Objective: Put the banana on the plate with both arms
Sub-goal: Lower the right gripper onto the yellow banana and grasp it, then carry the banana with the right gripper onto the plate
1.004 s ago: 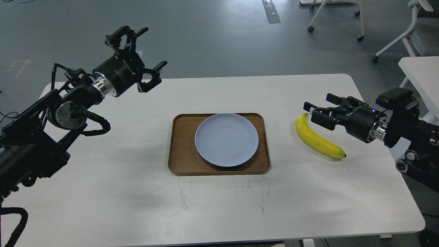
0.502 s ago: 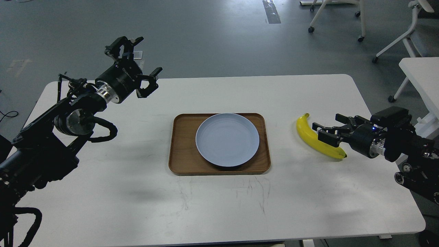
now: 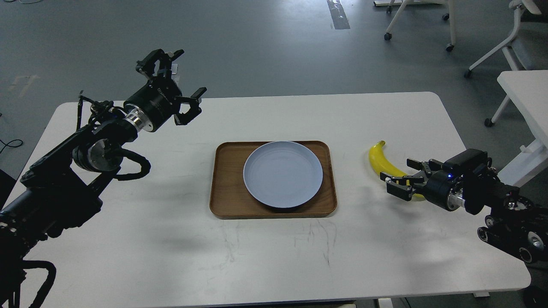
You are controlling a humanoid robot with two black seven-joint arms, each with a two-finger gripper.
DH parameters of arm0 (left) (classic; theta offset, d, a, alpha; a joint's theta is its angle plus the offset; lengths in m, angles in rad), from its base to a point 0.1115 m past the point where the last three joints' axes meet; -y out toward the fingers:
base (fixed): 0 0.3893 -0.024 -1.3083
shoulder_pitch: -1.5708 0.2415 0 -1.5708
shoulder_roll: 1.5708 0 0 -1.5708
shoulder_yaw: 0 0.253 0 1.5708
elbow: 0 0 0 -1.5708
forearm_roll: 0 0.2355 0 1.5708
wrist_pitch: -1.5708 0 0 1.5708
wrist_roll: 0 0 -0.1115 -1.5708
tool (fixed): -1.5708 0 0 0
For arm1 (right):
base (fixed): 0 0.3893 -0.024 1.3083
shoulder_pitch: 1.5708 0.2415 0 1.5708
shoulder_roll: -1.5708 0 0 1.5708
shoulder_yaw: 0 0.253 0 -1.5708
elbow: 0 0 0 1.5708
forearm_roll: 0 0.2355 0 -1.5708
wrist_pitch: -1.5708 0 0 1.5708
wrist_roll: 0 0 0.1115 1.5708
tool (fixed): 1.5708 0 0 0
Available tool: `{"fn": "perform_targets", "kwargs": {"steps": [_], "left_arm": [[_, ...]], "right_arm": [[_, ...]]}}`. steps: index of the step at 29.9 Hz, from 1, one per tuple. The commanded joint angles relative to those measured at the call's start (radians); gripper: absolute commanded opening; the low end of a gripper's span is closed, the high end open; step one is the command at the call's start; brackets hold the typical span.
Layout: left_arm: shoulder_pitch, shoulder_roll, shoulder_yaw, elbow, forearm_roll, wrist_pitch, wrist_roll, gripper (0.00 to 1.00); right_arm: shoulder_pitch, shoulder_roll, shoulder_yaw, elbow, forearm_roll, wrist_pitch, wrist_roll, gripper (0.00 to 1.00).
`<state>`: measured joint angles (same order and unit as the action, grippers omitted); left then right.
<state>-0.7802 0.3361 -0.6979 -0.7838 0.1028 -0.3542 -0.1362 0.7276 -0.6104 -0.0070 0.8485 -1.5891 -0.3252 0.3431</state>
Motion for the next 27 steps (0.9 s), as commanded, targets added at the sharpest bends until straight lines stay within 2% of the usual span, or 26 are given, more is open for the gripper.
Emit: {"fn": "perform_targets", "kwargs": {"steps": [1, 3, 5, 6, 7, 13, 15, 19, 23, 27], "left_arm": [[0.002, 0.001, 0.0, 0.0, 0.0, 0.001, -0.002, 0.98], [0.002, 0.001, 0.0, 0.0, 0.0, 0.003, -0.003, 0.98], [0.002, 0.004, 0.0, 0.0, 0.0, 0.004, -0.003, 0.98], [0.002, 0.006, 0.001, 0.001, 0.002, 0.006, -0.002, 0.98], [0.002, 0.006, 0.001, 0.001, 0.002, 0.007, -0.002, 0.98], [0.004, 0.008, 0.006, 0.001, 0.002, 0.009, -0.002, 0.98], [0.002, 0.008, 0.02, 0.001, 0.002, 0.009, -0.002, 0.98], [0.002, 0.006, 0.029, 0.001, 0.002, 0.011, -0.002, 0.98], [0.004, 0.003, 0.031, 0.001, 0.009, 0.011, -0.002, 0.98], [0.002, 0.0, 0.031, 0.001, 0.015, 0.011, -0.002, 0.98]], "right_arm": [[0.001, 0.037, -0.01, -0.041, 0.0, 0.0, 0.001, 0.74], [0.001, 0.043, -0.019, -0.046, 0.0, 0.0, 0.001, 0.64], [0.004, 0.043, -0.047, -0.046, 0.0, 0.0, 0.001, 0.47], [0.006, 0.043, -0.059, -0.048, 0.0, 0.0, 0.001, 0.29], [0.006, 0.043, -0.062, -0.049, 0.0, 0.0, 0.001, 0.2], [0.006, 0.041, -0.062, -0.046, 0.003, -0.029, 0.01, 0.17], [0.007, 0.043, -0.06, -0.04, 0.008, -0.032, 0.01, 0.0], [0.007, 0.046, -0.054, -0.042, 0.018, -0.04, 0.008, 0.0], [0.016, 0.046, -0.044, -0.025, 0.049, -0.093, 0.007, 0.0], [0.105, 0.029, -0.033, 0.128, 0.188, -0.092, 0.005, 0.0]]}}
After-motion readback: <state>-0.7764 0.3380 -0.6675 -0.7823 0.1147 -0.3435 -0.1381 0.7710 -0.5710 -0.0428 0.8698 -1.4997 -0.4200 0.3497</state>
